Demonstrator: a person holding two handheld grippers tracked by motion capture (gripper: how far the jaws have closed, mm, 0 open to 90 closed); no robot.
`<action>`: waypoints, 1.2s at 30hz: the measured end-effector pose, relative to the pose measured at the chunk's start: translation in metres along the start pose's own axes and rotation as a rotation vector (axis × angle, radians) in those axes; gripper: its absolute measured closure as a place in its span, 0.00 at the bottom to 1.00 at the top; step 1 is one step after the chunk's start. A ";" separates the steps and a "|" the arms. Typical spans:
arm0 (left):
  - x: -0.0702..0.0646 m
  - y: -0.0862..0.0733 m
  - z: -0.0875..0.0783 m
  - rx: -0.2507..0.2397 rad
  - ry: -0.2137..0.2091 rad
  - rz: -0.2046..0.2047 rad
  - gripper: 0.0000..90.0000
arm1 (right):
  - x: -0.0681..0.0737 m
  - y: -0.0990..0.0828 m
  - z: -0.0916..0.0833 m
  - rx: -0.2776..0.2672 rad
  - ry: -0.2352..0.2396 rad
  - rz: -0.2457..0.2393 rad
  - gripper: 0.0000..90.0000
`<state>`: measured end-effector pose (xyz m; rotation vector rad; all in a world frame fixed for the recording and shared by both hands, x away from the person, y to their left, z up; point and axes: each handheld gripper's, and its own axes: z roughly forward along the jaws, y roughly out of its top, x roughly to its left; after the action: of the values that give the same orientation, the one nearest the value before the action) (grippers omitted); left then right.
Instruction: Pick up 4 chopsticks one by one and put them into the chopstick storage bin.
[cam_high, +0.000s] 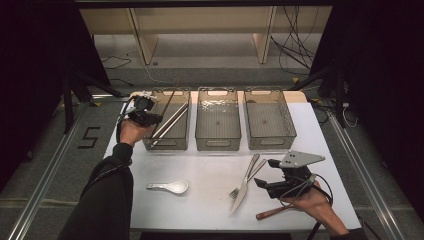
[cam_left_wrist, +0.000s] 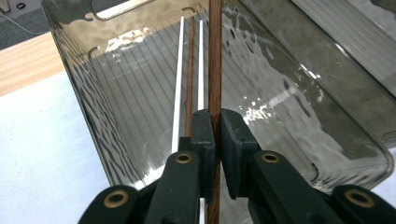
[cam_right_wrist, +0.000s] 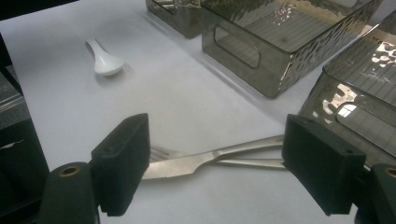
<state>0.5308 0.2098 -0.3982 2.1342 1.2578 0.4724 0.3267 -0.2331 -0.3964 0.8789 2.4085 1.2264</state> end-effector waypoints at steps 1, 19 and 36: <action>0.000 -0.001 0.001 0.001 0.004 -0.006 0.93 | 0.000 0.000 0.000 0.000 0.000 0.000 0.27; -0.015 -0.011 -0.023 -0.006 -0.039 0.042 0.55 | 0.000 0.000 0.000 0.001 -0.002 0.002 0.27; -0.053 -0.030 -0.050 0.013 -0.202 0.235 0.22 | -0.001 0.000 -0.002 -0.006 -0.007 0.004 0.27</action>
<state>0.4566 0.1903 -0.3808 2.2884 0.9068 0.3352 0.3263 -0.2349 -0.3950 0.8848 2.3969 1.2295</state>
